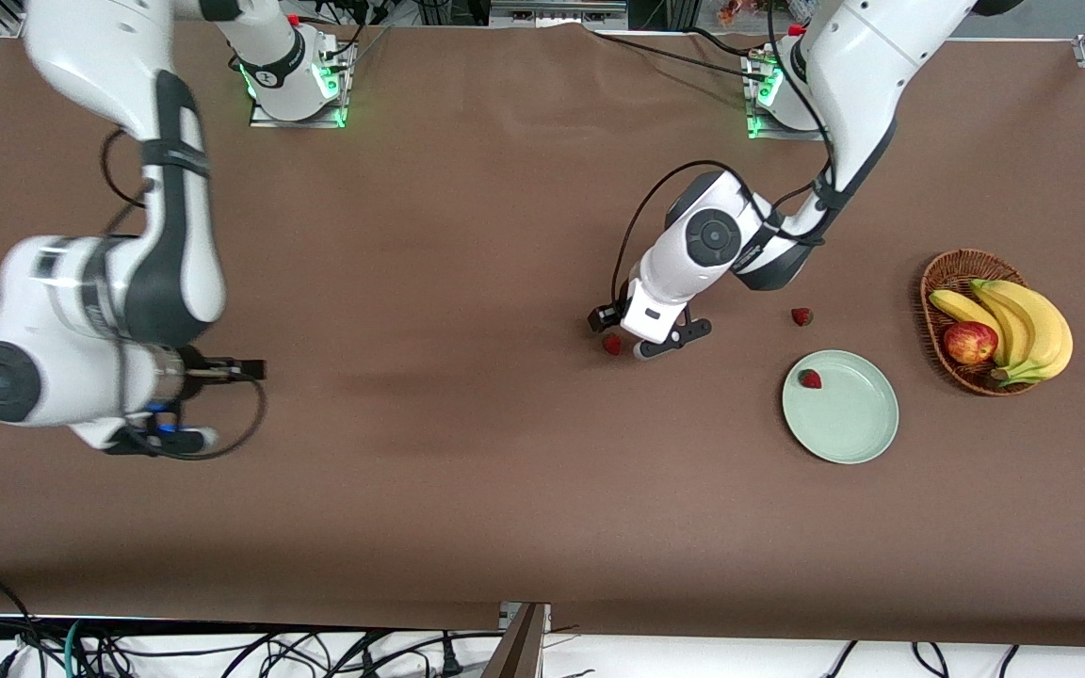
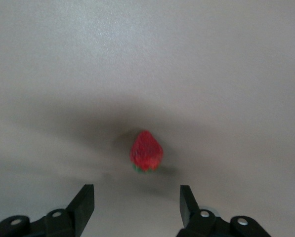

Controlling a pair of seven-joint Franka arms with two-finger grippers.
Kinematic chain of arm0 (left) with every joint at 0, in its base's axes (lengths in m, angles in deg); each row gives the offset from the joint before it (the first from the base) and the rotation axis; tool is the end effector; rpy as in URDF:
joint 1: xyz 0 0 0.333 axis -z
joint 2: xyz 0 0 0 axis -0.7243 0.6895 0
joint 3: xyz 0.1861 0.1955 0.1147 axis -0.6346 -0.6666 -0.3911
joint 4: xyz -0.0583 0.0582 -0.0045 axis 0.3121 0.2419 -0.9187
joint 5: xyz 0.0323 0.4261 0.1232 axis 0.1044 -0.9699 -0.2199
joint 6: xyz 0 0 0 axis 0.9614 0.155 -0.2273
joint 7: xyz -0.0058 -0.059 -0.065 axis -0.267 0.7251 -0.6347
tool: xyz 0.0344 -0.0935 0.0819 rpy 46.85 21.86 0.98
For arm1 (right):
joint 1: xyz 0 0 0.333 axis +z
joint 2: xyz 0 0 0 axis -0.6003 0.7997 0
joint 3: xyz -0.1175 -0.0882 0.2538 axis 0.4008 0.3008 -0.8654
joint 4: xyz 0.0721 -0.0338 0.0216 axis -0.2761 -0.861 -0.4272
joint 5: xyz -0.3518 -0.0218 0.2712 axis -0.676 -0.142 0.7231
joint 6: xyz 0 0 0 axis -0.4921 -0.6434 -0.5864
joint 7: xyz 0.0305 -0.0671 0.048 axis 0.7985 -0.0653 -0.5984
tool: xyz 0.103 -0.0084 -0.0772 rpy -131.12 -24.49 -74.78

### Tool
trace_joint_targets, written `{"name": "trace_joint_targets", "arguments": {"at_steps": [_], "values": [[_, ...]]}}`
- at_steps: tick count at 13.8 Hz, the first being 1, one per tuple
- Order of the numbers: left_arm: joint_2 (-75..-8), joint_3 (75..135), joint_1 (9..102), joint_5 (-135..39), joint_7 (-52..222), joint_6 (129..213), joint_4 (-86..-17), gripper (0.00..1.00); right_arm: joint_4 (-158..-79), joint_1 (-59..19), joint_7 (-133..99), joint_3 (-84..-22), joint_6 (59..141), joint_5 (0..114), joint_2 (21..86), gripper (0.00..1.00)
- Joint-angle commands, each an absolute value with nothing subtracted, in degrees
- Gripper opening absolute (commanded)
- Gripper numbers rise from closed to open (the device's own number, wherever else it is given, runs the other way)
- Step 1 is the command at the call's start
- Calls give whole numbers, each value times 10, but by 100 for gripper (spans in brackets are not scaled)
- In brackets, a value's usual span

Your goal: Collect all strawberries into plate

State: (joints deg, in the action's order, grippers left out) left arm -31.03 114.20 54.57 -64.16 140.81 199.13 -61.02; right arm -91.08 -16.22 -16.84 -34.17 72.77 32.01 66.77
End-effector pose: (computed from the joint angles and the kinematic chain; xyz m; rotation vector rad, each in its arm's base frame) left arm 0.5331 -0.3897 0.1264 2.8722 0.6641 -0.1410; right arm 0.7234 0.0401 0.3407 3.0835 0.0616 -0.4479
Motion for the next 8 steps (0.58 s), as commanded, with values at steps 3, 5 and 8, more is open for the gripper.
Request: {"name": "trace_joint_targets", "arguments": {"at_steps": [3, 5, 8], "values": [[-267, 1043, 657, -670, 1459, 1990, -523, 54, -1018, -269, -172, -489, 728, 207, 495, 100], [-267, 1042, 658, -672, 1459, 1990, -521, 46, -1047, -304, -174, -530, 726, 198, 439, 100], [-252, 1036, 665, -707, 1454, 1981, -525, 51, -1056, -324, -176, -556, 674, 159, 365, 100]]}}
